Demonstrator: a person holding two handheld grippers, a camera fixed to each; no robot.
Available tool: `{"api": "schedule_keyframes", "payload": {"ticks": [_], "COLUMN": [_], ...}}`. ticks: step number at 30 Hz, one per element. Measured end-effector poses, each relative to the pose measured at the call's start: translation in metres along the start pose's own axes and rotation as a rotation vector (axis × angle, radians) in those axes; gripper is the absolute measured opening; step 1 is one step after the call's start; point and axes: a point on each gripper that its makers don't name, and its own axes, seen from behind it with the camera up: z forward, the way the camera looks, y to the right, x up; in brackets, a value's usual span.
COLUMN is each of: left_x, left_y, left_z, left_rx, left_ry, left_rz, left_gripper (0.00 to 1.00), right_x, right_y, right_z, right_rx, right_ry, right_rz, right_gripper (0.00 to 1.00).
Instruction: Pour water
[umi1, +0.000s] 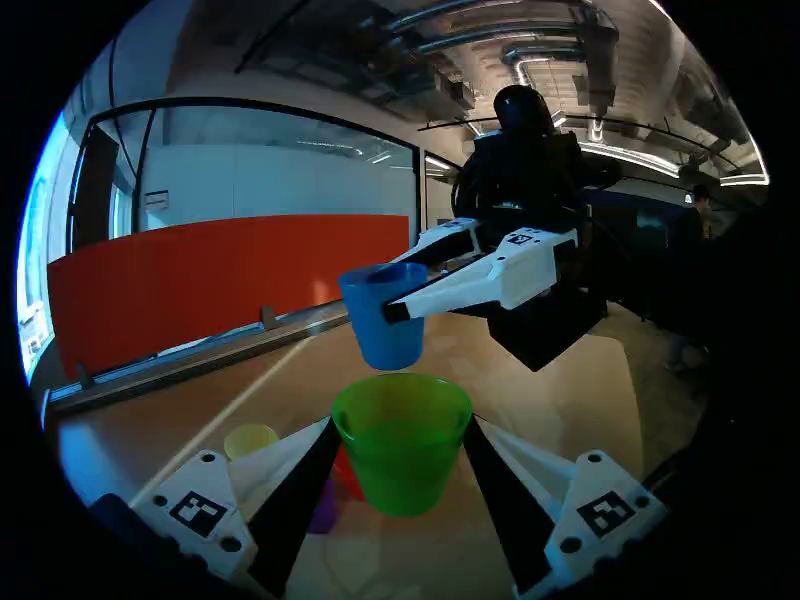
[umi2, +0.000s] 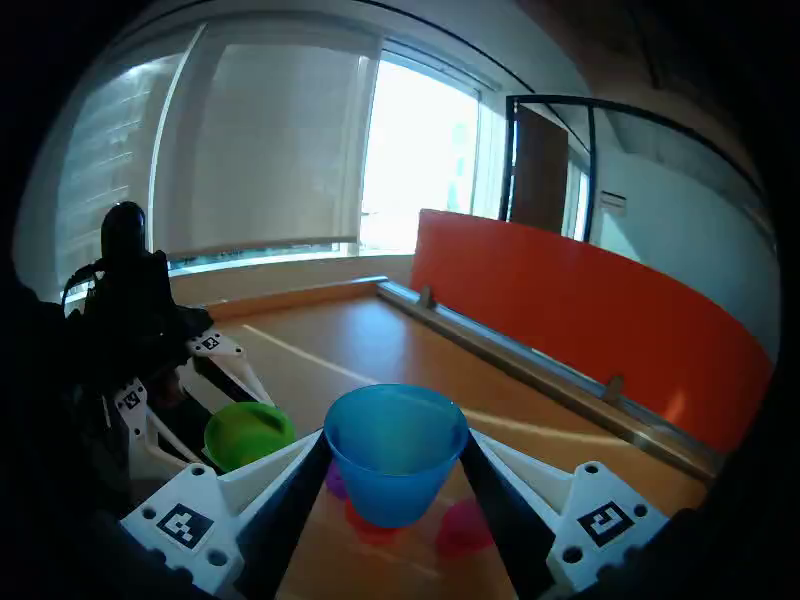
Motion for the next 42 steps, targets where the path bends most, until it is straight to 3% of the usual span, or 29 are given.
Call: {"api": "schedule_keyframes", "payload": {"ticks": [42], "left_x": [-0.071], "left_y": [0.029], "left_z": [0.01], "left_rx": [-0.094], "left_ry": [-0.233], "left_rz": [0.044], "left_gripper": [0.85], "right_x": [-0.093], "right_y": [-0.019], "right_z": [-0.006], "right_rx": [0.094], "right_ry": [-0.175], "right_rz": [-0.007], "right_gripper": [0.92]}}
